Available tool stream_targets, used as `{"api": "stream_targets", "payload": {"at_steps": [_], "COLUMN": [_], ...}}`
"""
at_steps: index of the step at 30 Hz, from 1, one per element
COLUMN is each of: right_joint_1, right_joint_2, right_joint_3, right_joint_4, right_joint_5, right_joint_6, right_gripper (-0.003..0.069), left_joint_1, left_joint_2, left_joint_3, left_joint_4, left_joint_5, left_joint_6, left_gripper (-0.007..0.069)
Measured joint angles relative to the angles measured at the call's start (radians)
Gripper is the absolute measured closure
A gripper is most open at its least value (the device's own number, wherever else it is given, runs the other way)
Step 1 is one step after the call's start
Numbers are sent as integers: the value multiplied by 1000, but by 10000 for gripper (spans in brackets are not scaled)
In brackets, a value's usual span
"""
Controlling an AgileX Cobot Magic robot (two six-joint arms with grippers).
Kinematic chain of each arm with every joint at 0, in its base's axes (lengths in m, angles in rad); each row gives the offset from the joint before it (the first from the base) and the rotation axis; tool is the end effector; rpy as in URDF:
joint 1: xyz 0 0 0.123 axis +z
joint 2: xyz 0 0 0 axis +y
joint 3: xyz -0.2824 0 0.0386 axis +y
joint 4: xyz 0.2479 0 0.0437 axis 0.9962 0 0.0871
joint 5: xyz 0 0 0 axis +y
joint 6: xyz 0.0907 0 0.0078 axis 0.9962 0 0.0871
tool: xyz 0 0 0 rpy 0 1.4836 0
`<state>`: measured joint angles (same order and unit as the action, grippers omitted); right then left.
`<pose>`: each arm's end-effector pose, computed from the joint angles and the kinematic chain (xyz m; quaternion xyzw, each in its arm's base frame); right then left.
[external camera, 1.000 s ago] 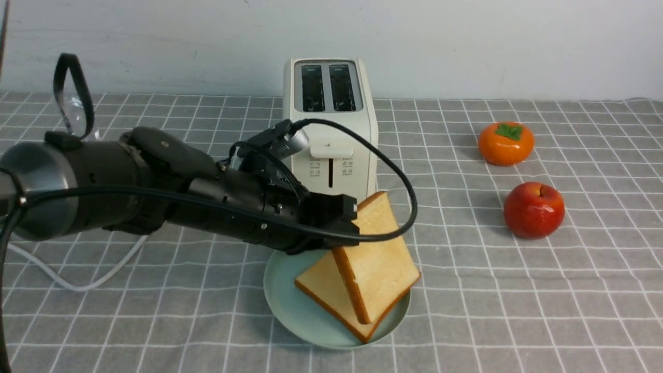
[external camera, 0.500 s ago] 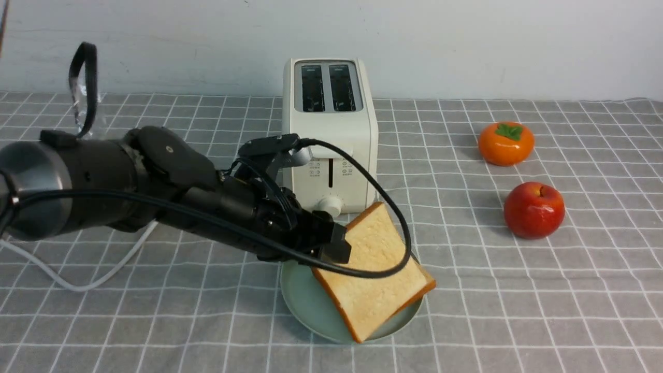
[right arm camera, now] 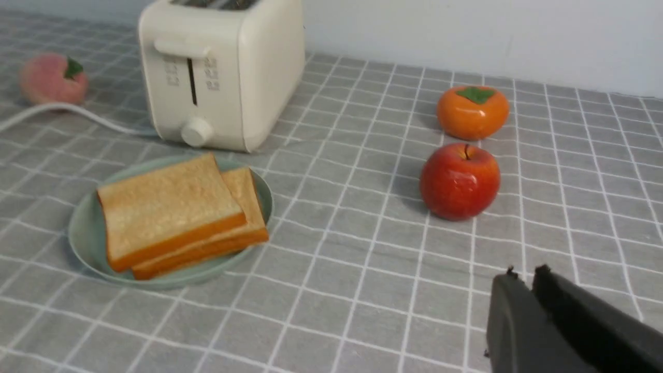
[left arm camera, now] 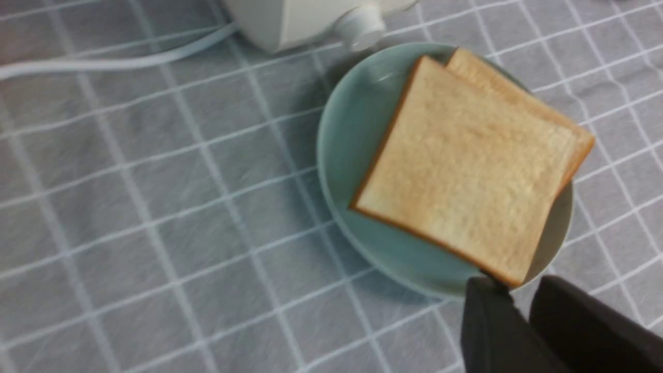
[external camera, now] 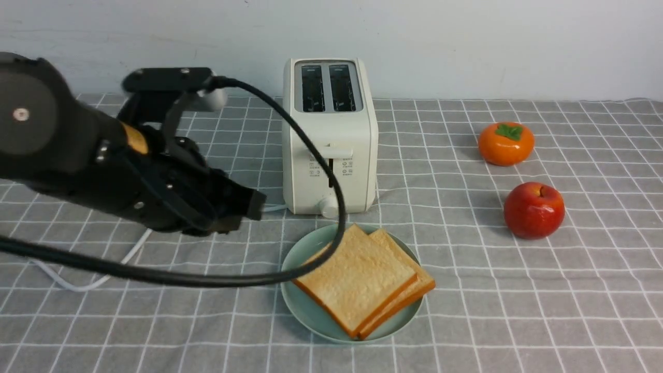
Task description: Take toasted bread from bread machine on grey coffee table place on plate.
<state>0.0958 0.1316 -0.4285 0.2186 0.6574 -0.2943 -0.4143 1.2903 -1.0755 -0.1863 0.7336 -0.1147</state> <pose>0.0352 0.0155 0.2892 -0.1255 0.7826 0.0453 0.6081 0.2424 -0.1190 0.3268 0.0967 0.9296 -0.1700 0.3123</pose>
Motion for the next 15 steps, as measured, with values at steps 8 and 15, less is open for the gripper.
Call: {"api": "stream_targets", "payload": {"at_steps": [8,15], "right_joint_1": [0,0], "right_joint_2": [0,0], "right_joint_3": [0,1], "right_joint_4": [-29,-33], "right_joint_5": [56,57], "right_joint_6": [-1,-2], "right_gripper": [592,581], "left_joint_1": [0,0], "left_joint_2": [-394,-770], "left_joint_3": [156,418], "left_joint_4": [156,134], "left_joint_5": [56,-194], "left_joint_6": [-201,-242], "left_gripper": [638,638]}}
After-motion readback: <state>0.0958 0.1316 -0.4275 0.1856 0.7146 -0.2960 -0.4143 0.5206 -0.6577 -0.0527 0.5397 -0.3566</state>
